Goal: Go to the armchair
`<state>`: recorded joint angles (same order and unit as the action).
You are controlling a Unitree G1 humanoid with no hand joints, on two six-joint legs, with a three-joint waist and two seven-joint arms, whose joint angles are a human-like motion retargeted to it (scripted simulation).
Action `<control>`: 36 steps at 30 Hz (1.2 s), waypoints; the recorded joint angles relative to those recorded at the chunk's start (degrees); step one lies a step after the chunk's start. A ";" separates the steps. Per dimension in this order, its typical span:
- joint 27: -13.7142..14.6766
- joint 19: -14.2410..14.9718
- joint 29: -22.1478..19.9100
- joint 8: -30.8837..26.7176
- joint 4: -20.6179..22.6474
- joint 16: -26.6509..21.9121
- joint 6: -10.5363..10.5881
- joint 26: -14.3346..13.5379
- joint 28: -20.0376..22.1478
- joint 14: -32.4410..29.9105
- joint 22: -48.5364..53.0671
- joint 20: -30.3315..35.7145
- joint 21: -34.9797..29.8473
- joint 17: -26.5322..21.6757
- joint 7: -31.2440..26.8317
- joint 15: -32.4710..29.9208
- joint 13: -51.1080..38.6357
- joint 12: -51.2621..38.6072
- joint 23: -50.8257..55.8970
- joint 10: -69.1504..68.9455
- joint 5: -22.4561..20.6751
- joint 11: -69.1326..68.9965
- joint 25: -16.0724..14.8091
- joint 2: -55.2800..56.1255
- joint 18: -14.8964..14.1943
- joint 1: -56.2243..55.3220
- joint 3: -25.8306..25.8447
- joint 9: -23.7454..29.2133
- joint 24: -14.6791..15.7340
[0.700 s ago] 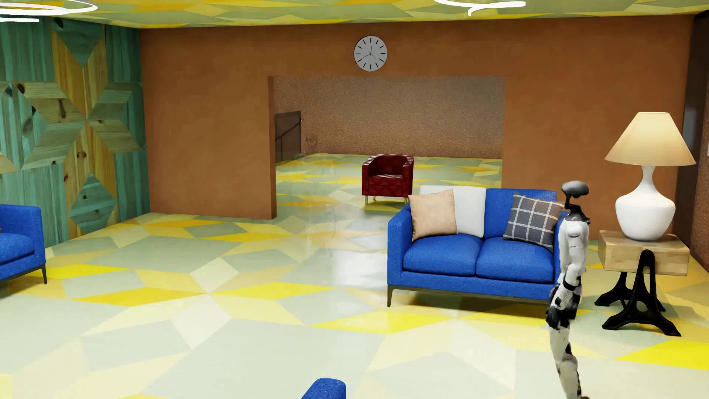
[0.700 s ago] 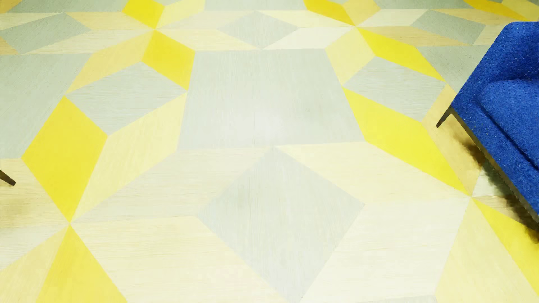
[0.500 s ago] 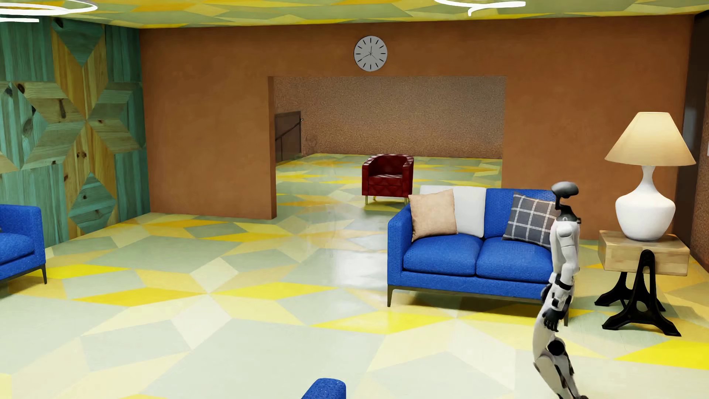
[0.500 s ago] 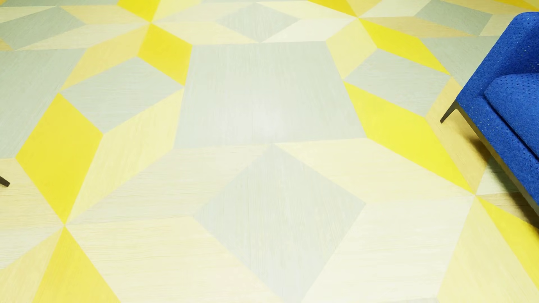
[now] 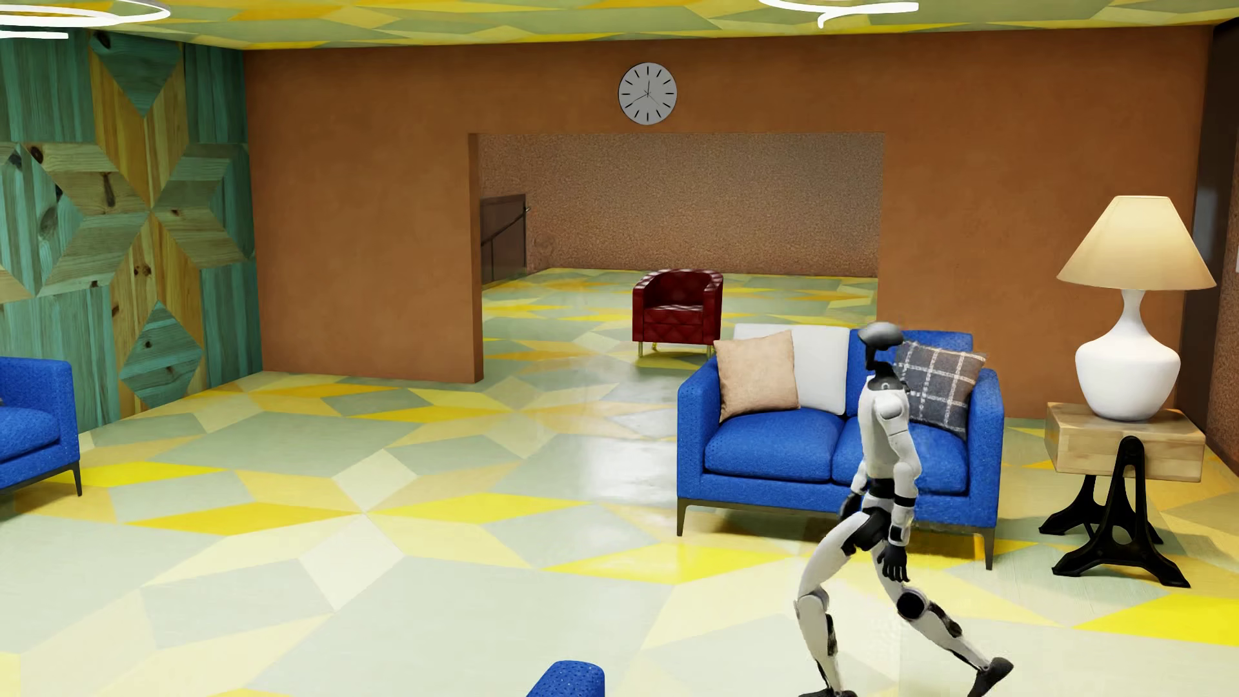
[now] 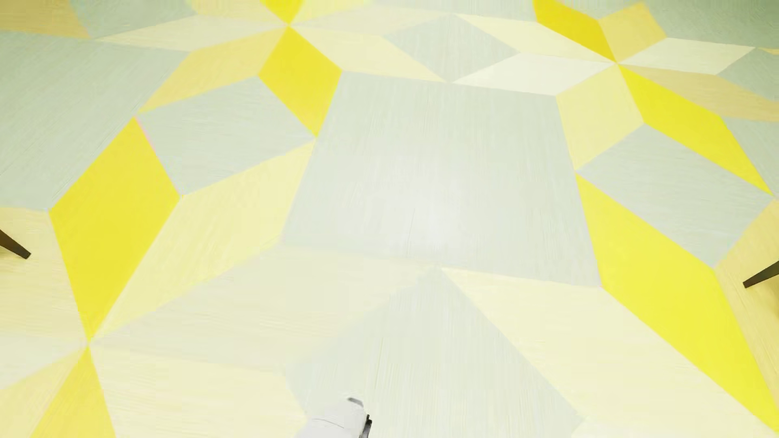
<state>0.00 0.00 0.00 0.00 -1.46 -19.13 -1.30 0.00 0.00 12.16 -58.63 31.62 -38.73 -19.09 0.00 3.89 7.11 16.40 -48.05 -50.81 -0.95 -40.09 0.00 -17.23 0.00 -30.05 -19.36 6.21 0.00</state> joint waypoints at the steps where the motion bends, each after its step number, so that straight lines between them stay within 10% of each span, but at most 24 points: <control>1: 0.00 0.00 0.00 0.00 1.72 0.32 0.00 0.00 0.00 2.02 0.27 -1.28 -2.45 -0.46 0.00 -7.21 0.72 -0.71 -0.50 0.41 0.24 -10.37 0.00 4.51 0.00 3.16 3.21 0.63 0.00; 4: 0.00 0.00 0.00 0.00 2.84 0.93 2.25 0.00 0.00 5.75 6.11 -2.67 -1.44 -0.62 0.00 -6.81 4.14 -3.24 -2.02 6.05 -1.60 -36.82 0.00 23.72 0.00 15.39 11.76 1.73 0.00; 8: 0.00 0.00 0.00 0.00 0.86 -0.60 5.44 0.00 0.00 8.20 15.02 -5.14 -2.94 -2.49 0.00 -19.49 8.56 -5.85 -2.38 19.15 -4.13 -6.36 0.00 38.53 0.00 35.75 24.23 2.28 0.00; 12: 0.00 0.00 0.00 0.00 0.63 -1.84 5.82 0.00 0.00 15.95 16.92 -7.21 -4.22 -2.55 0.00 13.18 11.14 -10.11 -4.08 21.57 -3.42 13.96 0.00 43.99 0.00 47.26 29.23 0.37 0.00; 15: 0.00 0.00 0.00 0.00 -3.22 0.61 9.47 0.00 0.00 1.15 12.43 -9.36 -6.02 -2.13 0.00 -17.16 11.28 -8.12 -5.72 11.23 -6.74 3.20 0.00 47.64 0.00 49.21 31.38 0.81 0.00; 17: 0.00 0.00 0.00 0.00 -5.21 1.88 10.28 0.00 0.00 -17.78 9.42 -7.42 -4.47 -1.75 0.00 -16.03 11.25 -4.52 -6.56 -10.12 -10.27 -0.42 0.00 42.07 0.00 41.44 28.24 0.22 0.00; 20: 0.00 0.00 0.00 0.00 -6.07 1.29 8.45 0.00 0.00 2.55 7.45 -2.68 -4.84 -2.49 0.00 -4.95 7.36 -1.41 -2.91 -30.21 -10.56 4.29 0.00 26.23 0.00 25.71 19.69 1.77 0.00; 23: 0.00 0.00 0.00 0.00 -6.06 0.20 4.78 0.00 0.00 4.68 5.62 -3.37 -4.52 -4.43 0.00 8.18 1.50 2.17 2.27 -10.89 -7.68 12.38 0.00 11.16 0.00 14.88 10.23 1.23 0.00; 27: 0.00 0.00 0.00 0.00 -6.84 -0.84 3.04 0.00 0.00 -13.30 2.79 -2.62 3.61 -5.23 0.00 20.25 -5.56 3.65 3.96 41.20 -6.34 15.89 0.00 -0.62 0.00 8.03 5.97 -1.83 0.00; 29: 0.00 0.00 0.00 0.00 -5.17 -1.27 1.74 0.00 0.00 -9.27 2.07 -0.65 7.19 -6.21 0.00 15.36 -4.96 3.16 6.96 16.61 -3.40 12.23 0.00 -4.68 0.00 4.66 2.83 -1.18 0.00; 32: 0.00 0.00 0.00 0.00 0.87 -0.70 -1.03 0.00 0.00 -7.03 -0.90 -1.52 8.49 -2.64 0.00 -12.94 -0.29 2.22 3.36 6.07 0.54 -18.81 0.00 4.90 0.00 7.34 2.81 -1.78 0.00; 34: 0.00 0.00 0.00 0.00 2.57 -0.42 -0.53 0.00 0.00 -2.87 2.17 -2.64 2.82 -1.87 0.00 -9.47 0.46 1.08 1.17 8.76 1.35 -41.74 0.00 18.50 0.00 16.89 6.30 0.46 0.00; 36: 0.00 0.00 0.00 0.00 1.05 -0.48 2.73 0.00 0.00 -1.46 7.05 -2.31 1.47 -2.04 0.00 -10.72 4.59 -0.63 2.97 13.38 -0.63 -36.20 0.00 29.59 0.00 25.43 13.80 1.13 0.00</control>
<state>0.00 0.00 0.00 0.00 -0.41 -19.61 1.43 0.00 0.00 10.70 -51.58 29.31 -37.27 -21.13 0.00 -6.82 11.70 15.77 -45.08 -37.43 -1.58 -76.29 0.00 12.35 0.00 -4.61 -5.56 7.34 0.00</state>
